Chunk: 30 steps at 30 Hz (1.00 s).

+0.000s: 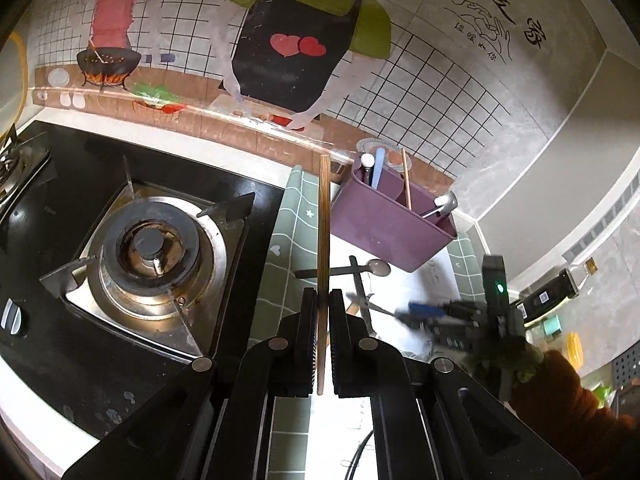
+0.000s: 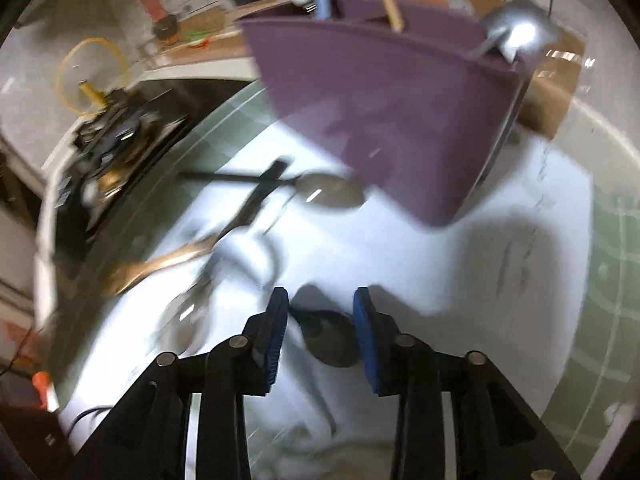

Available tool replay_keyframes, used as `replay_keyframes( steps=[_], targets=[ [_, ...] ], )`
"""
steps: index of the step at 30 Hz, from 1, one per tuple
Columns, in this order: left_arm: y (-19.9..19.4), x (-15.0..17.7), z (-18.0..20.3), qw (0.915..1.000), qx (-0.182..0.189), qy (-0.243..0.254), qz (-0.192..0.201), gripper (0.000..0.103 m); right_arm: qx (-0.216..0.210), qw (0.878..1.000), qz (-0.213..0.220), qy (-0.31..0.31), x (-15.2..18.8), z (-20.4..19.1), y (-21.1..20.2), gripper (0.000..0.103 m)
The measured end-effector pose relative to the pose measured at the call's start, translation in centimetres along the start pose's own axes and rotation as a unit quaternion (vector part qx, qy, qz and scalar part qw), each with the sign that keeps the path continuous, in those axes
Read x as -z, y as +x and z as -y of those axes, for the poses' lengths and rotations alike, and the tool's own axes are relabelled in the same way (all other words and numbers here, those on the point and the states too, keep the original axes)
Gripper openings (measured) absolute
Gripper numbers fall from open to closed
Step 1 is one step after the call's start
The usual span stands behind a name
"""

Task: Organize utensils
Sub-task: 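Carry both tools to the purple holder and open the right gripper to drop the clear spoon, then grasp the white plastic spoon by its handle with the right gripper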

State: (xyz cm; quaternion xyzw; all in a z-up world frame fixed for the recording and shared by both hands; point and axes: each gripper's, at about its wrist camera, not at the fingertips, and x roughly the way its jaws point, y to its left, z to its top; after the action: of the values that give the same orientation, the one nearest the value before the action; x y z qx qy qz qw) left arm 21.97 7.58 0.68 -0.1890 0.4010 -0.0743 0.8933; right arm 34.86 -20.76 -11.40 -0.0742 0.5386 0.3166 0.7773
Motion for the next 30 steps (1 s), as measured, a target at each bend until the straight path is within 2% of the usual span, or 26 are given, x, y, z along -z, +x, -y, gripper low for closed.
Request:
replay_keyframes(
  steps=[2,4,7,9,13,19,26,30],
  targets=[
    [0.2,0.1,0.1,1.0000,-0.001,-0.002,-0.003,0.006,-0.029,0.999,-0.011,-0.027,0.8,-1.5,-0.1,0.035],
    [0.3,0.3,0.2,1.0000,-0.003,-0.002,-0.007,0.006,0.001,0.996,-0.012,-0.085,1.0,-3.7,0.2,0.035],
    [0.1,0.4,0.2,0.9999,-0.007,-0.003,-0.007,0.006,0.051,0.989,-0.008,-0.139,0.8,-6.0,1.5,0.035],
    [-0.1,0.5,0.1,0.9999,-0.010,-0.006,-0.007,0.006,0.058,0.990,-0.001,-0.127,0.1,-6.2,1.8,0.035],
    [-0.3,0.7,-0.2,0.9999,-0.010,-0.011,-0.006,0.006,0.012,0.999,0.011,-0.048,-1.4,-5.7,2.3,0.035],
    [-0.1,1.2,-0.3,0.9998,-0.008,-0.016,-0.012,0.006,0.006,0.998,0.047,0.037,-2.8,-5.8,3.5,0.038],
    [-0.1,1.7,-0.5,0.9996,-0.007,-0.023,-0.017,0.006,0.059,0.993,0.077,0.064,-5.1,-7.2,5.1,0.041],
    [-0.2,1.8,-0.5,0.9996,0.000,-0.023,-0.016,0.006,0.039,0.997,0.063,0.019,-4.1,-7.4,4.5,0.040]
  ],
)
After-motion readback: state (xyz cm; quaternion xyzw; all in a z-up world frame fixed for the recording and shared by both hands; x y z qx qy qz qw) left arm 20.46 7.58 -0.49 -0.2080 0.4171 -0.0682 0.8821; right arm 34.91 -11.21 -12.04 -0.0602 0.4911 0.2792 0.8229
